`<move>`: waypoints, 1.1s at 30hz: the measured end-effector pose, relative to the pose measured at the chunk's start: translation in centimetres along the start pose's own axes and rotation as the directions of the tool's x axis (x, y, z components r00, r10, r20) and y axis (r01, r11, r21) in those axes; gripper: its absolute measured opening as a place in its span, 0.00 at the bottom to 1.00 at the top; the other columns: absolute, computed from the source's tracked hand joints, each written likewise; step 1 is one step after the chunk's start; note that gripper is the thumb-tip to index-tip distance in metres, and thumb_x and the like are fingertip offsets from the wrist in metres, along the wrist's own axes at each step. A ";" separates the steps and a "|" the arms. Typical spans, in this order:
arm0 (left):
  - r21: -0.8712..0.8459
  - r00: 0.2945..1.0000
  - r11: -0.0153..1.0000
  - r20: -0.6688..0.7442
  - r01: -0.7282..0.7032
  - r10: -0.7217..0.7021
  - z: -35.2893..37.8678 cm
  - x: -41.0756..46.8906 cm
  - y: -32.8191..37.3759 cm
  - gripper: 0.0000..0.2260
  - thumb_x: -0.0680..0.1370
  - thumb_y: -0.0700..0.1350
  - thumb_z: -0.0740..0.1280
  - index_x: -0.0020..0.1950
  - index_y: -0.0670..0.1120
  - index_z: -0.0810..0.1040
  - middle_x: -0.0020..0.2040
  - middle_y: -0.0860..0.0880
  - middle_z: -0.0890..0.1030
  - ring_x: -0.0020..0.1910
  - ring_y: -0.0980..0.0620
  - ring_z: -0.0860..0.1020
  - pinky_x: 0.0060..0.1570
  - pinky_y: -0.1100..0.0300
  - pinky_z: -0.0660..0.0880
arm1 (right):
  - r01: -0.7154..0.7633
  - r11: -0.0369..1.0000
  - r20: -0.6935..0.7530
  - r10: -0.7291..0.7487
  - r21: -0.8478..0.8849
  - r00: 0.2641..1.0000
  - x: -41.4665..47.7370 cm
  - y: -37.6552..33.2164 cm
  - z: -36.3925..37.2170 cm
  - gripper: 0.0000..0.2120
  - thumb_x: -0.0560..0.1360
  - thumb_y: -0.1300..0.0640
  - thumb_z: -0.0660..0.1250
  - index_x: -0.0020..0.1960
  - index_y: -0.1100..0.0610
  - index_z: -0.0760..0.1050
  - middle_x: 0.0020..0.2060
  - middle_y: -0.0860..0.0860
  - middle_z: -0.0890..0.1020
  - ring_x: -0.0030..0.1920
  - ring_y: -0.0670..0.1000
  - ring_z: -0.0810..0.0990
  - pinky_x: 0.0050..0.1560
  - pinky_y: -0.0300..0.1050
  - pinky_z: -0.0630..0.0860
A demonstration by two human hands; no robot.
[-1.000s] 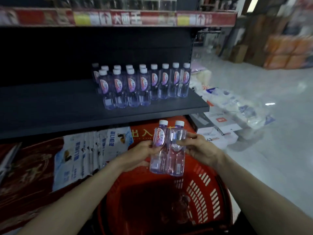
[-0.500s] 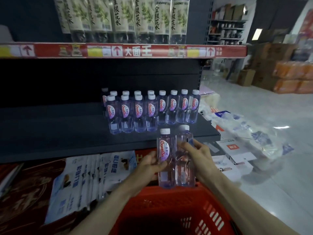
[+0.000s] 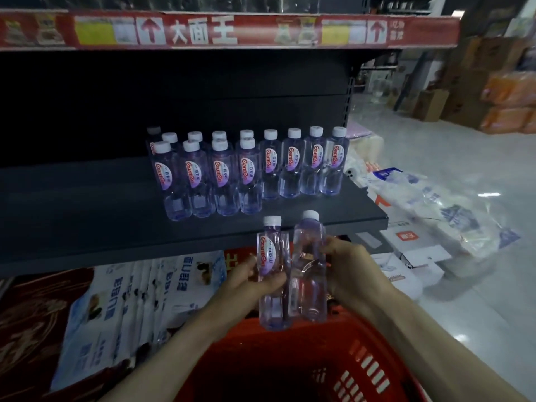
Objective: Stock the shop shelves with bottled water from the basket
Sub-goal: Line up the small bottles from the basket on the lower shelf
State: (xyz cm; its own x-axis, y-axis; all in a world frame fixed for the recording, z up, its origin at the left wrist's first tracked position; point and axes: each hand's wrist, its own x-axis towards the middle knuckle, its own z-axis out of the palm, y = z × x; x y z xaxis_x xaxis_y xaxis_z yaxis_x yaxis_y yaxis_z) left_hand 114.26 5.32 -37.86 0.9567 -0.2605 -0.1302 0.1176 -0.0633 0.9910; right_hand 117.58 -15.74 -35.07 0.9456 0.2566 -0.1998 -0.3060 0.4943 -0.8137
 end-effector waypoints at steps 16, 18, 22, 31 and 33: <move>0.209 0.945 0.960 -0.227 -0.189 0.236 0.6 2.8 4.7 0.14 0.76 0.49 0.78 0.60 0.56 0.81 0.55 0.56 0.87 0.56 0.56 0.85 0.65 0.43 0.78 | 0.345 0.785 -0.098 -0.453 -0.514 0.886 0.5 -3.3 1.8 0.16 0.71 0.68 0.78 0.57 0.59 0.84 0.47 0.54 0.89 0.49 0.57 0.88 0.49 0.52 0.85; 0.254 0.910 0.939 -0.285 -0.232 0.302 0.7 4.6 6.0 0.16 0.74 0.51 0.78 0.60 0.59 0.82 0.55 0.57 0.87 0.56 0.57 0.84 0.63 0.44 0.79 | 0.370 0.701 -0.098 -0.530 -0.609 0.842 1.9 -4.6 2.4 0.26 0.70 0.63 0.80 0.66 0.58 0.79 0.52 0.50 0.88 0.50 0.52 0.87 0.49 0.48 0.85; 0.313 0.885 0.917 -0.311 -0.247 0.345 0.7 8.5 7.1 0.19 0.74 0.52 0.79 0.63 0.58 0.81 0.56 0.58 0.86 0.56 0.57 0.84 0.60 0.47 0.82 | 0.365 0.567 -0.135 -0.654 -0.738 0.744 5.5 -6.5 2.7 0.40 0.67 0.53 0.84 0.75 0.54 0.71 0.64 0.47 0.80 0.61 0.50 0.80 0.58 0.50 0.82; 0.283 0.815 0.914 -0.428 -0.290 0.391 0.9 12.6 5.6 0.14 0.74 0.48 0.79 0.59 0.55 0.84 0.52 0.58 0.87 0.53 0.59 0.85 0.57 0.49 0.82 | 0.391 0.581 -0.140 -0.666 -0.714 0.733 8.6 -5.6 2.1 0.34 0.71 0.61 0.81 0.71 0.54 0.70 0.58 0.46 0.75 0.45 0.35 0.79 0.35 0.23 0.74; 0.305 0.801 0.908 -0.443 -0.286 0.402 1.2 13.0 5.4 0.13 0.75 0.50 0.78 0.58 0.55 0.84 0.51 0.59 0.87 0.50 0.65 0.83 0.54 0.57 0.80 | 0.406 0.557 -0.118 -0.680 -0.724 0.723 9.2 -5.1 1.9 0.34 0.70 0.60 0.82 0.72 0.52 0.70 0.58 0.44 0.76 0.49 0.32 0.79 0.38 0.24 0.75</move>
State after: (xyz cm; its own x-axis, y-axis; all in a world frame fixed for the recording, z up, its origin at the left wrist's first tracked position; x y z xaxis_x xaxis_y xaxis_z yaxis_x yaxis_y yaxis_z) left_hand 126.97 0.45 -34.22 0.9320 0.1930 0.3069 -0.2482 -0.2773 0.9282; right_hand 127.60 -14.33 -31.73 0.9052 -0.2488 0.3444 0.2929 -0.2220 -0.9300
